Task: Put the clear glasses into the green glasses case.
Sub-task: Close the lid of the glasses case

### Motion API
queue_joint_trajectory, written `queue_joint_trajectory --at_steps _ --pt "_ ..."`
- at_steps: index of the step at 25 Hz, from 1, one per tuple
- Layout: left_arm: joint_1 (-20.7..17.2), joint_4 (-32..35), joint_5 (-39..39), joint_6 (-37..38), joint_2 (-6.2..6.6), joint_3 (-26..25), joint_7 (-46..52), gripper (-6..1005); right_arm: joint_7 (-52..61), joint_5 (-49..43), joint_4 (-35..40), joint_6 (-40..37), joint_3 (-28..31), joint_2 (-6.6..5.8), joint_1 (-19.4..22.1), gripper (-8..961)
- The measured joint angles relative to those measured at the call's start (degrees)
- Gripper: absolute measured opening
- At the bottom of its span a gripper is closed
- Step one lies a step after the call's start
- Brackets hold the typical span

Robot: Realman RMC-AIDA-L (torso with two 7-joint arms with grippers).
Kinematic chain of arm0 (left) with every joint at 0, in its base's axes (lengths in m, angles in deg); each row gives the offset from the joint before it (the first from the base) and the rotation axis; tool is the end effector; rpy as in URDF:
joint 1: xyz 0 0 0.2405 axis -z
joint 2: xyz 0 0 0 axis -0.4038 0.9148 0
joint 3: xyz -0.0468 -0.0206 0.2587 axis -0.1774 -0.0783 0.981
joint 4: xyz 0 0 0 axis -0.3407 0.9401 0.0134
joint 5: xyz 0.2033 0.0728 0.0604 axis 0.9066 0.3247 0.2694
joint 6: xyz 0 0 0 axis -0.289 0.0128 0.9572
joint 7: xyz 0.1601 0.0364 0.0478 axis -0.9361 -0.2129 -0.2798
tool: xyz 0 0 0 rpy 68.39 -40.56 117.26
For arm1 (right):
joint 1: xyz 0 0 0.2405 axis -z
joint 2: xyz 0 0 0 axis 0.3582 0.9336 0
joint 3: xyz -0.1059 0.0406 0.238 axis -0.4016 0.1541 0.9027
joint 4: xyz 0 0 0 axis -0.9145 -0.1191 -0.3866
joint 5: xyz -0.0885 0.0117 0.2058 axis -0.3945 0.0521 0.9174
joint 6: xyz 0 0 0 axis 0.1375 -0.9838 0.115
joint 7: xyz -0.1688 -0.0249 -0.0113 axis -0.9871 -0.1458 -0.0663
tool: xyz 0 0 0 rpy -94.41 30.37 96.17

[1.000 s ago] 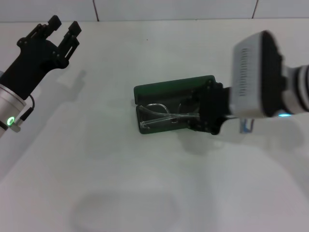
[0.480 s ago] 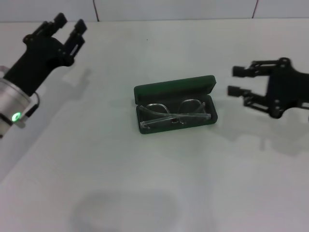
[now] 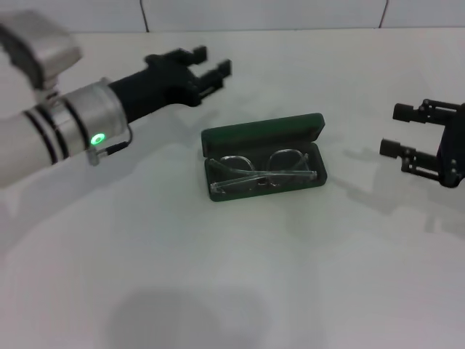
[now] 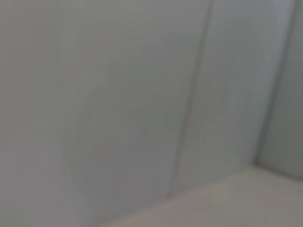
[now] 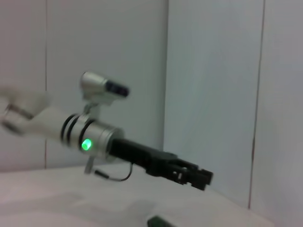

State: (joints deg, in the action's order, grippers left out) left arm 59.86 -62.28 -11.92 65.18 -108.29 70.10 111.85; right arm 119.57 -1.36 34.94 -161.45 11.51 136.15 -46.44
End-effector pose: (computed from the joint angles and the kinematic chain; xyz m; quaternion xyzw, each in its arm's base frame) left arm -0.2291 0.4251 -0.0725 -0.8808 -0.2343 -0.3009 0.2805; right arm 0.2815 0.3485 0.0168 -0.9266 0.0484 0.2988 0.2231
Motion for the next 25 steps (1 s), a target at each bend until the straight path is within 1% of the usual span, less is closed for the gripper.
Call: queue_joint_trajectory --at_steps 2,3,5,8,9,13,16,25 --pt "1.2 2.2 6.9 -1.5 -0.16 0.0 6.4 534 0.2 -1.1 0.6 0.0 0.2 0.11 0.3 525" --pt "1.6 2.8 9.1 -2.0 -0.24 0.0 8.6 540 0.2 -1.2 0.7 -0.1 0.3 0.12 0.4 526" --pt "2.2 3.1 10.9 -3.4 -0.34 0.4 10.9 557 0.2 -1.1 0.7 -0.3 0.3 0.13 0.7 599" --pt "2.7 2.9 11.1 -6.4 -0.4 2.7 12.1 591 0.0 -1.0 0.7 -0.2 0.4 0.12 0.9 708" --pt "2.9 2.9 11.1 -7.8 -0.41 4.4 12.8 603 0.0 -0.9 0.7 -0.1 0.4 0.12 0.9 744" --pt "3.7 3.4 11.1 -10.8 -0.38 11.0 15.7 637 -0.2 -0.9 0.6 0.0 0.5 0.11 0.9 827" --pt "3.8 4.0 11.2 -11.0 -0.35 14.2 17.1 638 -0.2 -0.9 0.6 0.0 0.5 0.06 0.9 890" --pt "2.1 5.2 11.8 -10.7 -0.31 19.8 17.5 638 0.1 -0.9 0.6 0.1 0.5 0.16 0.9 889"
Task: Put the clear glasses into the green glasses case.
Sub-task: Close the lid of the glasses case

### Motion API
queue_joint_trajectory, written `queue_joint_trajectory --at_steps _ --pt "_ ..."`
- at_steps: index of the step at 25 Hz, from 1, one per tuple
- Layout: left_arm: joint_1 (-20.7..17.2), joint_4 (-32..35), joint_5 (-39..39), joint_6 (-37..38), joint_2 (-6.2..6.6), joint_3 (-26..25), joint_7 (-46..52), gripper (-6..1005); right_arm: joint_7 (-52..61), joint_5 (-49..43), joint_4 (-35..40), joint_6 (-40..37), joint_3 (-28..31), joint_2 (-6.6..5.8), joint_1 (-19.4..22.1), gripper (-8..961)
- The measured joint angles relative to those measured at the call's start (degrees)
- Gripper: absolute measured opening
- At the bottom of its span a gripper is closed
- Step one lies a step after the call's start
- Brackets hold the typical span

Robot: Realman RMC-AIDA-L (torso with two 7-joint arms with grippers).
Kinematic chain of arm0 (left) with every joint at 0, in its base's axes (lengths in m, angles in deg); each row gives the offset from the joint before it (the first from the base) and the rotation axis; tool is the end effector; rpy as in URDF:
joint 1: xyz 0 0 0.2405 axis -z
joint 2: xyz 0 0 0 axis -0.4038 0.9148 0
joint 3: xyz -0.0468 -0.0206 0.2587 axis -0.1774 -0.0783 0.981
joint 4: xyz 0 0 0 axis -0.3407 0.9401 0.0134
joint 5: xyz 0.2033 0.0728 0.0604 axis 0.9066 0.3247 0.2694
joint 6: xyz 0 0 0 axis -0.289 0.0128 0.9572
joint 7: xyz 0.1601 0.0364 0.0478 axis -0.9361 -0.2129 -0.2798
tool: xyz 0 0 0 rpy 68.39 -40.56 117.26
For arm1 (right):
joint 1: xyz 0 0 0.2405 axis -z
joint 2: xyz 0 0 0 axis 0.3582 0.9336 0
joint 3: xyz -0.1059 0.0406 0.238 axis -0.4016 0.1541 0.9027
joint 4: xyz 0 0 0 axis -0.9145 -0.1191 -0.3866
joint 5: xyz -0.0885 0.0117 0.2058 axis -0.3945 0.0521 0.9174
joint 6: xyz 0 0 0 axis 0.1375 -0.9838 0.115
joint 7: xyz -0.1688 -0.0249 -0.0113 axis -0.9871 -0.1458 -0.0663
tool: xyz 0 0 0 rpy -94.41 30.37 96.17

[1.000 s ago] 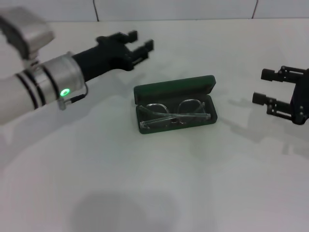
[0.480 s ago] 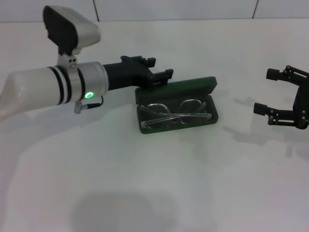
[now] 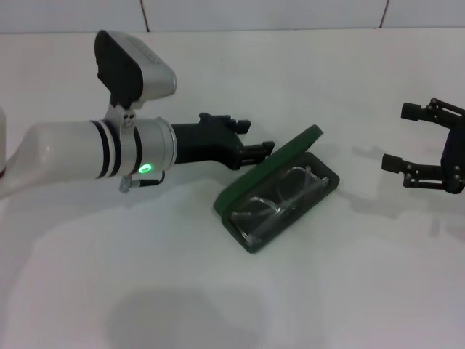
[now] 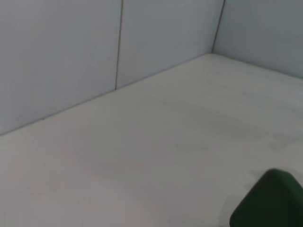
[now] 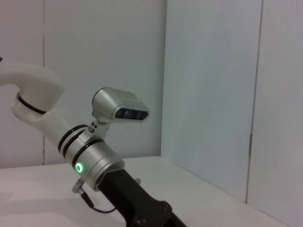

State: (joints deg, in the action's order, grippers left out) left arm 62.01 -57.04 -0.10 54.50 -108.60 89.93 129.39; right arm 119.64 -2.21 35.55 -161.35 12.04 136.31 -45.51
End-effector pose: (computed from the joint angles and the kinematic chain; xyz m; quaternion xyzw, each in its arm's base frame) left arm -0.2200 0.4074 -0.1328 -0.9432 -0.2280 -0.1439 0.1941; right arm 0.2871 0.3445 0.0172 -0.9275 0.0531 0.2928 0.2264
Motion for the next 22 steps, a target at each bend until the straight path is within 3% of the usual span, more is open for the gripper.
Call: queue_joint_trajectory --at_steps 6,12,22 --pt "-1.7 1.8 -0.6 -0.3 -0.02 0.2 -0.4 638 0.0 0.1 0.5 0.4 0.0 0.05 -0.3 889" --pt "-6.8 9.9 -1.3 0.2 -0.01 0.1 0.1 637 0.0 0.0 0.6 1.1 0.0 0.17 -0.5 890" --pt "-7.7 11.0 -1.2 4.5 -0.01 0.9 1.4 637 0.0 -0.2 0.7 2.5 0.0 0.16 -0.9 890"
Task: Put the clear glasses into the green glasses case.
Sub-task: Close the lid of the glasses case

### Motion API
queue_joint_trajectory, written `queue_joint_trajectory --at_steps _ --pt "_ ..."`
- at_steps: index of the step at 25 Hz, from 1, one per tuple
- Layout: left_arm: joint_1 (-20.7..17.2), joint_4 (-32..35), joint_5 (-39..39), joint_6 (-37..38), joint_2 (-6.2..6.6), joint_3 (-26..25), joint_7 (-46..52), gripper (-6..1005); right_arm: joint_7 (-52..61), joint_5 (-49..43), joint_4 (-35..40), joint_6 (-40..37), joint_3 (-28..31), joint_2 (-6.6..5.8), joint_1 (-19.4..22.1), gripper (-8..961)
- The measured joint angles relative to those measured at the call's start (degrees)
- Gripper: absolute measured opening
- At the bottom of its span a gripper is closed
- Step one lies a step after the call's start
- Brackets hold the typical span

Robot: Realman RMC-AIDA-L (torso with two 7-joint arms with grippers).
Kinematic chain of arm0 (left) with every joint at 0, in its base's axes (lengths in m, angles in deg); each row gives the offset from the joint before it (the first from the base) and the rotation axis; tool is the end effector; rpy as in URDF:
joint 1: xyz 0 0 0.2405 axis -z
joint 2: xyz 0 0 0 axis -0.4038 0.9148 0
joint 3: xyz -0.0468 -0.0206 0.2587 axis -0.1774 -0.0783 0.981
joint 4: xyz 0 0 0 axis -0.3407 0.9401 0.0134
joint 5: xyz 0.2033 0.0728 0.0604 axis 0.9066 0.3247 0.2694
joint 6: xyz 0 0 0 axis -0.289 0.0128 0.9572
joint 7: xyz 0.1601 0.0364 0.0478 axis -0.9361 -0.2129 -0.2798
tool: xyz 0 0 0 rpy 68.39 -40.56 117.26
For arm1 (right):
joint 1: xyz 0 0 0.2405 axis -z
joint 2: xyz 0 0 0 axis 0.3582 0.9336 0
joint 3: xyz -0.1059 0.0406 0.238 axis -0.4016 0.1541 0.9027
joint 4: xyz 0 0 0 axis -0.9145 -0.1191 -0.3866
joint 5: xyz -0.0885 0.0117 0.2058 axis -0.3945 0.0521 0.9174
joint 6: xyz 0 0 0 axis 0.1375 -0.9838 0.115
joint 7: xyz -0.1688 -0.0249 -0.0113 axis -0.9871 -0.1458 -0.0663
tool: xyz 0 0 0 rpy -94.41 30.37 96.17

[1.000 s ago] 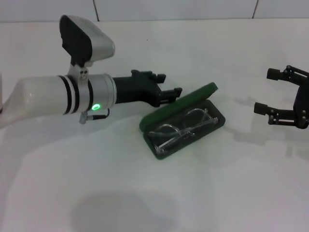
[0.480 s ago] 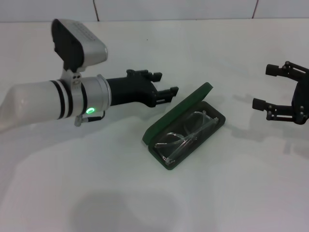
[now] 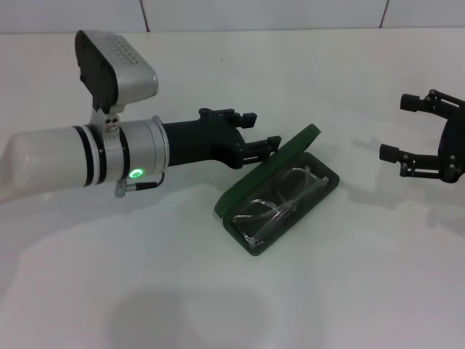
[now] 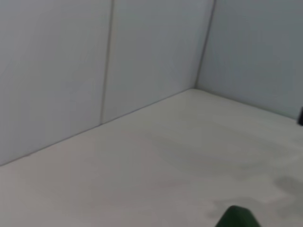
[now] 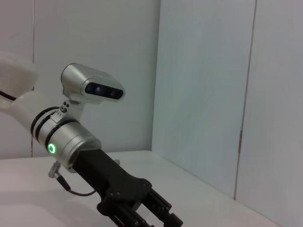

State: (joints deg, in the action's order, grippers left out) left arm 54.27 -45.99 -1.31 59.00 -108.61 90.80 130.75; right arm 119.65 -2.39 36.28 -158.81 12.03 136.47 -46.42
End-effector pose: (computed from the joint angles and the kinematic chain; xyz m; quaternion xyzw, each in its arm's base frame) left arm -0.2081 0.3911 -0.1155 -0.9383 -0.2151 -0.1971 0.1858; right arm 0.2848 0.3555 0.0176 -0.9281 0.0485 0.2802 0.2402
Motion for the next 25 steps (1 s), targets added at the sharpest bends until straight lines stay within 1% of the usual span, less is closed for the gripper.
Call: queue_joint_trajectory --at_steps 9,10,13,14,22,25 --pt "0.4 -0.3 0.3 0.5 -0.06 2.6 0.4 637 0.0 -0.1 0.1 1.6 0.0 -0.08 -0.6 890" --pt "0.4 -0.2 0.2 0.5 -0.07 3.7 0.3 637 0.0 -0.1 0.1 1.8 0.0 -0.08 -0.6 890" --pt "0.4 -0.2 0.2 0.4 -0.09 4.7 0.0 637 0.0 -0.1 0.1 2.3 0.0 -0.08 -0.7 890" --pt "0.5 -0.2 0.4 0.1 -0.1 6.2 -0.4 637 0.0 -0.1 0.1 2.4 0.0 -0.08 -0.8 890" --pt "0.4 -0.2 0.6 -0.6 -0.1 6.8 -1.3 637 0.0 -0.2 0.0 3.2 0.0 -0.08 -1.0 890" --pt "0.0 -0.5 0.7 -1.3 -0.11 7.5 -3.0 637 0.0 -0.2 0.0 3.8 -0.1 0.06 -1.2 890"
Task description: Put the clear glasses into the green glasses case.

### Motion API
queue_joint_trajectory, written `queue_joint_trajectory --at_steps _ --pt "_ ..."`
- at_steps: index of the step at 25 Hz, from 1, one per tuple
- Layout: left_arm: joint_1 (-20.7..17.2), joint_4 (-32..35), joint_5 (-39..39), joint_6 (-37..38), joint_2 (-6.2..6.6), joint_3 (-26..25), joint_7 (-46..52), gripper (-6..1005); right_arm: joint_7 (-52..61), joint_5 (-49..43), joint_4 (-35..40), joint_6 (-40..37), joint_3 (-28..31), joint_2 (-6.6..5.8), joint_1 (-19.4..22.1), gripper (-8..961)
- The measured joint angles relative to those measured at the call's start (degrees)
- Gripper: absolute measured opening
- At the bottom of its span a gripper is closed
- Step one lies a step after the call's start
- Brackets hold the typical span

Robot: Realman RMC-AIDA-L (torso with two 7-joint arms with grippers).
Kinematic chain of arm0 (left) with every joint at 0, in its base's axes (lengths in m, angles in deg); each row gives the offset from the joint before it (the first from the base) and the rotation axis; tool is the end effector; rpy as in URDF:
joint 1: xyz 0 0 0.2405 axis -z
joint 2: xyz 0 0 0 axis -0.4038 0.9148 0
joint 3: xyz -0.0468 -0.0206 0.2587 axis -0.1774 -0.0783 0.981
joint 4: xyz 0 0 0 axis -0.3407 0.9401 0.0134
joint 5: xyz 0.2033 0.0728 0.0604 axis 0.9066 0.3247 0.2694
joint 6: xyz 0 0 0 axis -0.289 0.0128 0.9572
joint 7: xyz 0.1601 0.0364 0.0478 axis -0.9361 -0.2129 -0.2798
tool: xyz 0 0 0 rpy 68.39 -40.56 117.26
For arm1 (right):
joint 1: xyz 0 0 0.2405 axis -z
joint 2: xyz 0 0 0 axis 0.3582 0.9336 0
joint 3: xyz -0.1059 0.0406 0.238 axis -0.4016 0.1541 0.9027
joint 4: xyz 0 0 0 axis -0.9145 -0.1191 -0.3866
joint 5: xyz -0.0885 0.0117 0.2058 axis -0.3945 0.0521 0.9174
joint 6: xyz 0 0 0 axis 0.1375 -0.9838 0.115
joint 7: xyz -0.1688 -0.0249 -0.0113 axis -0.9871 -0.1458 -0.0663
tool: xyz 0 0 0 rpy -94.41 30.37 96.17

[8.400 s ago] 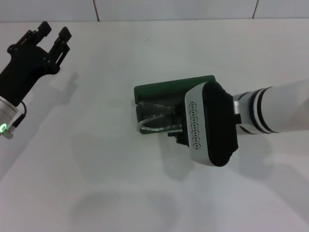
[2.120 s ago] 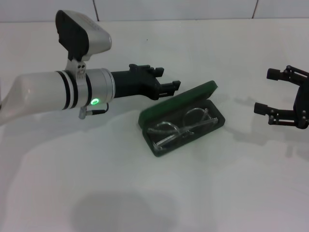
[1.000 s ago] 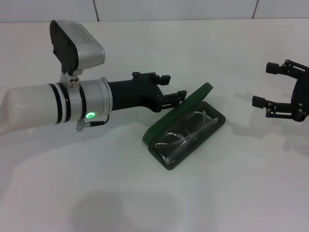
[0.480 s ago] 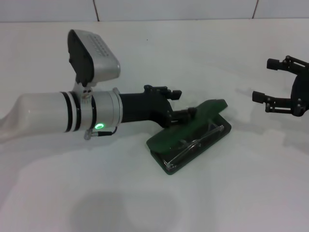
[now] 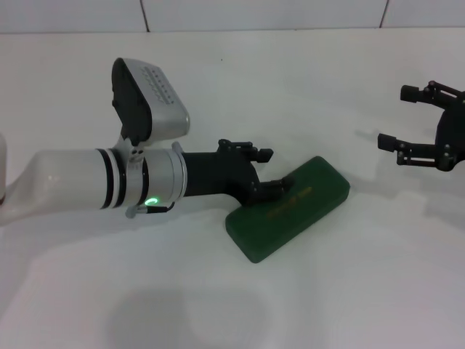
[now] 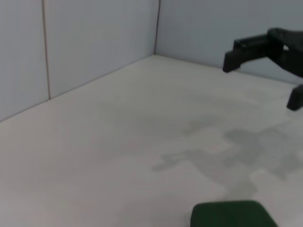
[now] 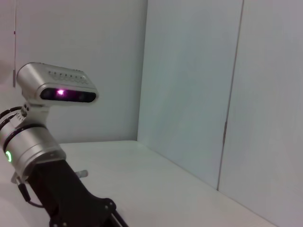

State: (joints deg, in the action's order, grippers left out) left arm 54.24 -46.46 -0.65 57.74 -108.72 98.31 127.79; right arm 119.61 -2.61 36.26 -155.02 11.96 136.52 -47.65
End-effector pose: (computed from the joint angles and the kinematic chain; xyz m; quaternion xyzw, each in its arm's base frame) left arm -0.2098 0.3695 -0.1422 -0.9624 -0.1666 -0.1520 0.1514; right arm 0.2850 0.3693 0.0169 -0.9283 0.0505 0.2619 0.2592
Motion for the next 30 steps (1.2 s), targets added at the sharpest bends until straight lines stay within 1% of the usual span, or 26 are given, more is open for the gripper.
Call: queue_joint_trajectory --at_steps 6,10,14,16,19,22,25,26,27,28,30 --pt "-0.3 0.1 -0.4 -3.4 -0.04 3.4 -0.9 638 0.0 0.0 0.0 0.5 -0.2 0.34 -0.2 890" --pt "-0.8 1.0 -1.8 -3.4 0.0 3.1 -1.2 637 0.1 0.0 0.0 0.4 0.0 0.44 -0.2 890" --pt "-2.9 3.3 -7.3 -0.7 0.29 1.9 -5.3 637 0.1 0.0 0.1 -1.0 0.1 0.47 -0.3 890" --pt "-4.4 3.7 -10.2 4.0 0.29 -1.3 -8.6 637 0.1 0.0 0.1 -2.4 0.0 0.34 -0.5 890" --pt "-6.4 2.9 -12.0 15.4 0.39 -8.6 -12.2 637 0.1 0.0 -0.2 -6.0 -0.4 0.15 -1.5 890" --pt "-7.5 -1.2 -12.5 29.8 0.54 -18.5 -17.2 638 0.2 -0.5 -1.2 -12.0 -0.8 -0.07 -3.7 890" --pt "-7.6 -6.7 -12.1 40.3 0.94 -25.4 -23.3 638 0.1 -1.6 -2.3 -15.2 -1.7 0.01 -6.0 890" --pt "-7.6 -7.5 -12.1 41.4 1.07 -25.9 -24.6 638 0.1 -1.6 -2.3 -15.2 -1.7 0.01 -6.0 890" --pt "-7.7 -8.3 -12.1 42.3 1.11 -26.3 -25.7 638 0.0 -2.7 -3.0 -16.7 -2.8 0.27 -7.7 890" --pt "-7.9 -9.0 -12.1 42.9 1.17 -26.5 -27.1 637 0.0 -2.9 -3.1 -16.7 -2.9 0.37 -8.0 890" --pt "-8.8 -9.5 -12.0 43.2 1.0 -26.4 -29.2 636 0.0 -3.9 -3.5 -16.4 -3.0 0.73 -9.0 890"
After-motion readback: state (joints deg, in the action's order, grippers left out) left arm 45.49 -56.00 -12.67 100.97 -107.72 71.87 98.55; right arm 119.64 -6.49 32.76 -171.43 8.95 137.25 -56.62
